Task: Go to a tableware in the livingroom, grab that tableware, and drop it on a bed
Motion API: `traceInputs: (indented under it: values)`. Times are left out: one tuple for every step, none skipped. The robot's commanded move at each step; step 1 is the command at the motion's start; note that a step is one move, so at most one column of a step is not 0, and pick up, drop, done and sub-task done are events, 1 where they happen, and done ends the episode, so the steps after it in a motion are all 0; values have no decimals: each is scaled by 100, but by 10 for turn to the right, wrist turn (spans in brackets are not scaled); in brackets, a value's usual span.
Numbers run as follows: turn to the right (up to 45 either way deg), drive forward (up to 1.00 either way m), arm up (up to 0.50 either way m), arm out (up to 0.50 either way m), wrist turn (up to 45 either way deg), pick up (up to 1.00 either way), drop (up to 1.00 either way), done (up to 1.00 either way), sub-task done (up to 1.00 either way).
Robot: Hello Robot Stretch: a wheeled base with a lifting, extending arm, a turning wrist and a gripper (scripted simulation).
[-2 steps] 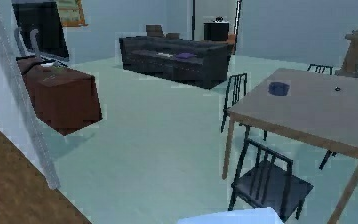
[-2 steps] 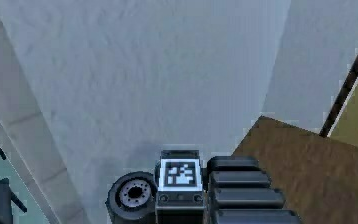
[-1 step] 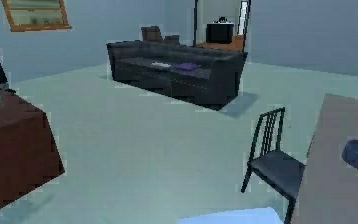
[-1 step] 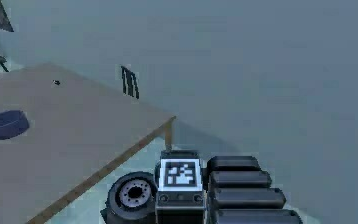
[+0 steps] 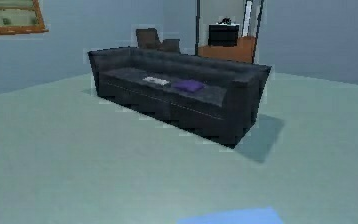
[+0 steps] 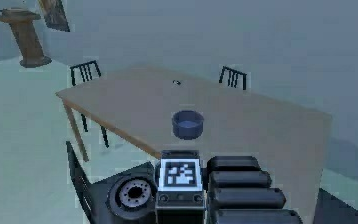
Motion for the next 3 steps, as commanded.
traceInputs:
  values:
    - [120, 0, 0, 0, 0, 0, 0, 0, 0]
    - [0, 15, 0, 0, 0, 0, 0, 0, 0]
    - [30, 0, 0, 0, 0, 0, 0, 0, 0]
